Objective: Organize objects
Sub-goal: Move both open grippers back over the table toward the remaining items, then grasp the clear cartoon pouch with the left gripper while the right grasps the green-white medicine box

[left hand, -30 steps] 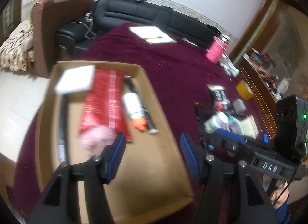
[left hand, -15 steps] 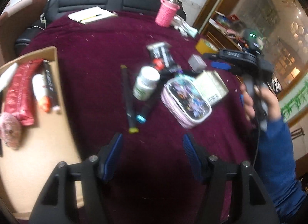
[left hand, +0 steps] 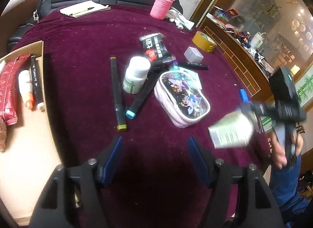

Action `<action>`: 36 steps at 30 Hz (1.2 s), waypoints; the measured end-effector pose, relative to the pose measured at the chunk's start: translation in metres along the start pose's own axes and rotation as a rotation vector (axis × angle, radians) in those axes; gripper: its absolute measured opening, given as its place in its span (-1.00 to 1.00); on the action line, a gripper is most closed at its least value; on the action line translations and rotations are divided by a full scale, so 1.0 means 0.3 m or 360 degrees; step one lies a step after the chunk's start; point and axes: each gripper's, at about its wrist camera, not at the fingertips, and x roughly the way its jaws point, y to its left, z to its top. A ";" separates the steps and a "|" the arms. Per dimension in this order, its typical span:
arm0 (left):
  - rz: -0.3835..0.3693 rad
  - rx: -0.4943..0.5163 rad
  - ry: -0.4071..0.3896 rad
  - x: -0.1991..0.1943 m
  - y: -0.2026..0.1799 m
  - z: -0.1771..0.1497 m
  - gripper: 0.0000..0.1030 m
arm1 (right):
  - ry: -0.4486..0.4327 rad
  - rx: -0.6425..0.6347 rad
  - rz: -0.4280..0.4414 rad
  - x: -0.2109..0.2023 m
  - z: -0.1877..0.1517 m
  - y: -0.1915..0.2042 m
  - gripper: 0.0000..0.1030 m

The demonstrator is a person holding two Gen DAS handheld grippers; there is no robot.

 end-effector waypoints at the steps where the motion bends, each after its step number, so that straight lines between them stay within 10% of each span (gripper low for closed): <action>1: -0.0011 -0.0001 -0.0001 0.000 -0.002 -0.003 0.31 | -0.0023 -0.0056 -0.0054 -0.020 -0.035 0.018 0.85; 19: -0.0115 -0.0288 0.0110 0.155 -0.073 0.175 0.61 | -0.0410 0.0221 0.0013 -0.151 -0.139 -0.125 0.85; 31: 0.0266 -0.0227 0.0221 0.369 -0.207 0.243 0.79 | -0.0473 0.0145 -0.0038 -0.178 -0.185 -0.107 0.85; 36: 0.0248 -0.0112 0.0129 0.372 -0.199 0.229 0.66 | -0.0433 0.0167 -0.0030 -0.151 -0.195 -0.123 0.85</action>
